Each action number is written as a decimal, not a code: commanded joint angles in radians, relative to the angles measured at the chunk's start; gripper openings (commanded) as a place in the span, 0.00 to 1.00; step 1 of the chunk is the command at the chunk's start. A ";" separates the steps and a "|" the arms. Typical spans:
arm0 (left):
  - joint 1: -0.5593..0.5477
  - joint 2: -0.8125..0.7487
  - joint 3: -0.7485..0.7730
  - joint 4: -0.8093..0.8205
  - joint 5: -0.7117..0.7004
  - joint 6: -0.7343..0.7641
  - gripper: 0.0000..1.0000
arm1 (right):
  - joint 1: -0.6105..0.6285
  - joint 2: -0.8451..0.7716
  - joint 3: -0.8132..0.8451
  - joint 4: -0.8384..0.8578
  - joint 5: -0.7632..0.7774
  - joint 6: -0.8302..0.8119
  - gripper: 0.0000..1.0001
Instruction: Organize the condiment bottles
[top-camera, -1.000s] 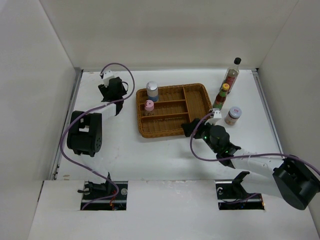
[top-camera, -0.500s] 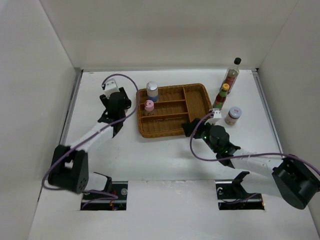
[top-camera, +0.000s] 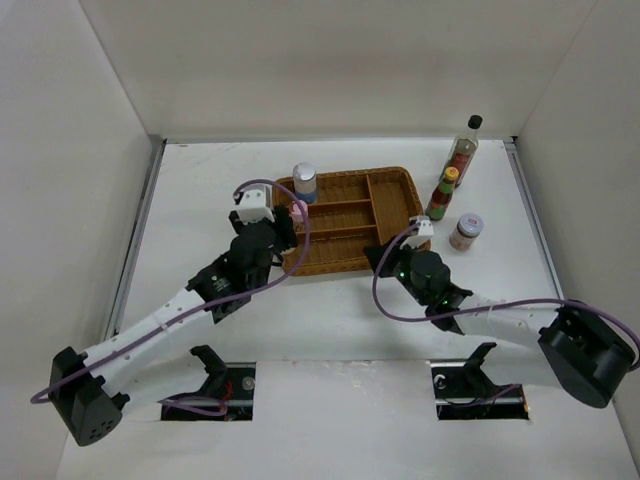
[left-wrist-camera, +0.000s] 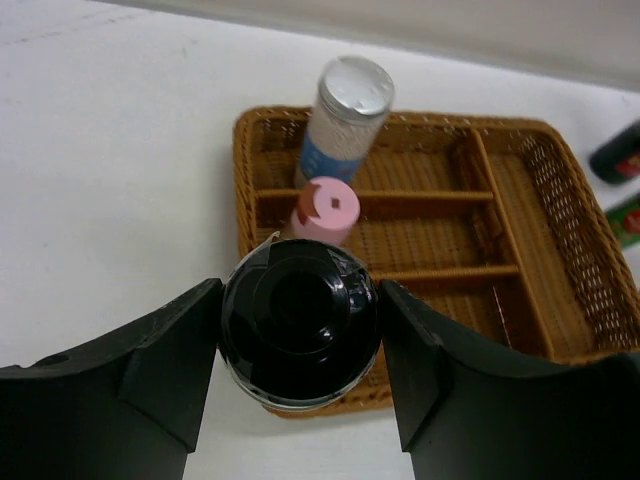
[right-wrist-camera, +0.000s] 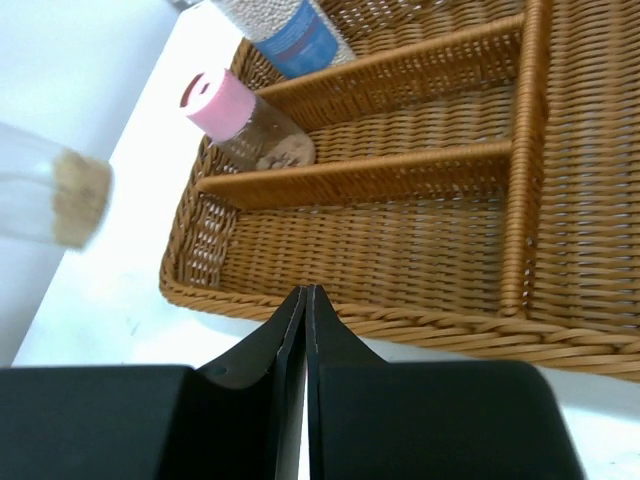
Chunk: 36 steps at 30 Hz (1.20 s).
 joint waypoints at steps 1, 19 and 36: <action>-0.046 0.022 0.040 -0.004 -0.040 -0.033 0.38 | 0.022 -0.044 0.042 0.019 0.061 0.023 0.07; 0.067 0.308 -0.143 0.413 0.279 0.013 0.40 | 0.071 -0.508 0.168 -0.611 0.361 -0.032 0.13; 0.072 0.071 -0.288 0.654 0.235 0.002 1.00 | -0.351 -0.250 0.625 -0.869 0.351 -0.253 0.86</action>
